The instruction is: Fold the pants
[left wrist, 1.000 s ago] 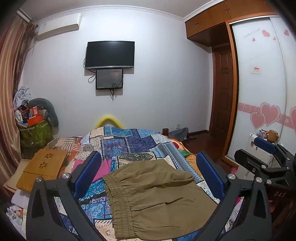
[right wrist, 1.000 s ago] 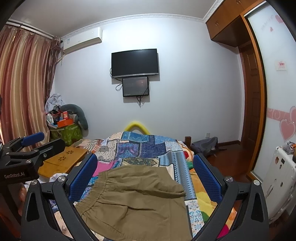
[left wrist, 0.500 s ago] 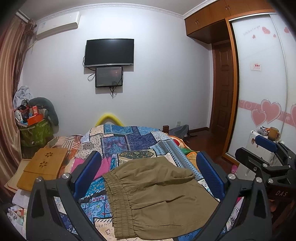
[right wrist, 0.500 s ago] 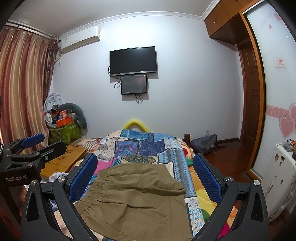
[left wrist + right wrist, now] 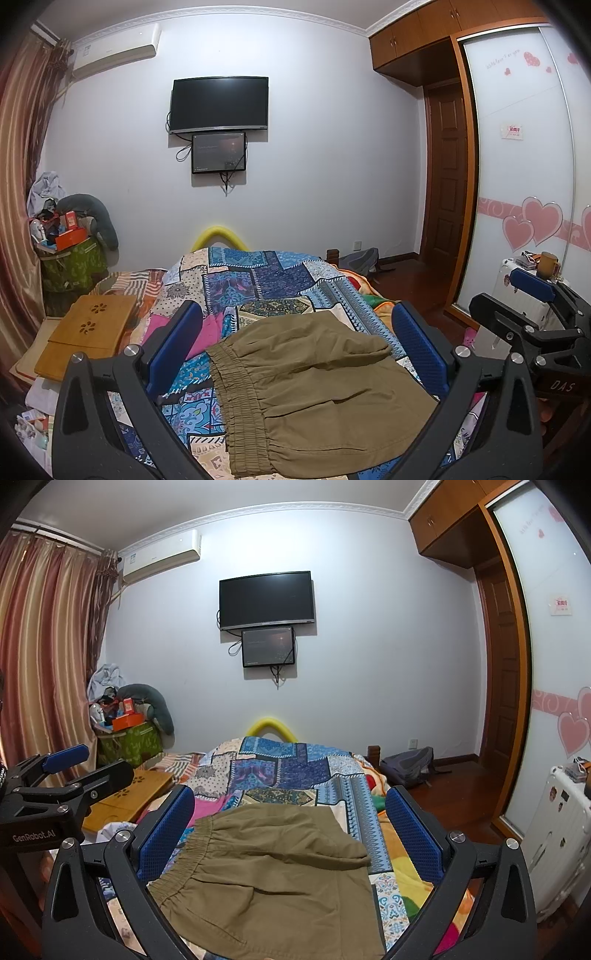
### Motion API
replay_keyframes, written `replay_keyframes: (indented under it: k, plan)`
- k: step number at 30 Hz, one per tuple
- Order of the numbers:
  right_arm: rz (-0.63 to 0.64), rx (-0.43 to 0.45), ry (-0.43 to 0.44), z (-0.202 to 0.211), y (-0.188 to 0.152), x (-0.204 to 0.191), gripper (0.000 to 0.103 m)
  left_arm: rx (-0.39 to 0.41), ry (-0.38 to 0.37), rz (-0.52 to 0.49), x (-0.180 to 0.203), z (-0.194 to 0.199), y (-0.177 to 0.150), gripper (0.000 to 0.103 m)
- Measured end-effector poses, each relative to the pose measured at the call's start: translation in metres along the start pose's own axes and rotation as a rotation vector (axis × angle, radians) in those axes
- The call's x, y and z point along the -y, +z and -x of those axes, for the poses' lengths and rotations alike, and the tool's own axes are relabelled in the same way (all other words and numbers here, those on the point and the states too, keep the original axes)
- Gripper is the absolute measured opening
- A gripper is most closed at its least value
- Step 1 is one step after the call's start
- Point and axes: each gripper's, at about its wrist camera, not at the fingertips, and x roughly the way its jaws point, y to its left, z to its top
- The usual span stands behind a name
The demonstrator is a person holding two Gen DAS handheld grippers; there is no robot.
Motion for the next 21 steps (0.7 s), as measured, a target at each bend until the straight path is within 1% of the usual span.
replay_keyframes:
  k: [21]
  plan:
    - [0.004,-0.002,0.002,-0.0019,0.0002,-0.0025,0.103,0.001,0.010,-0.003,0.0003,0.0010,0.0007,0.103]
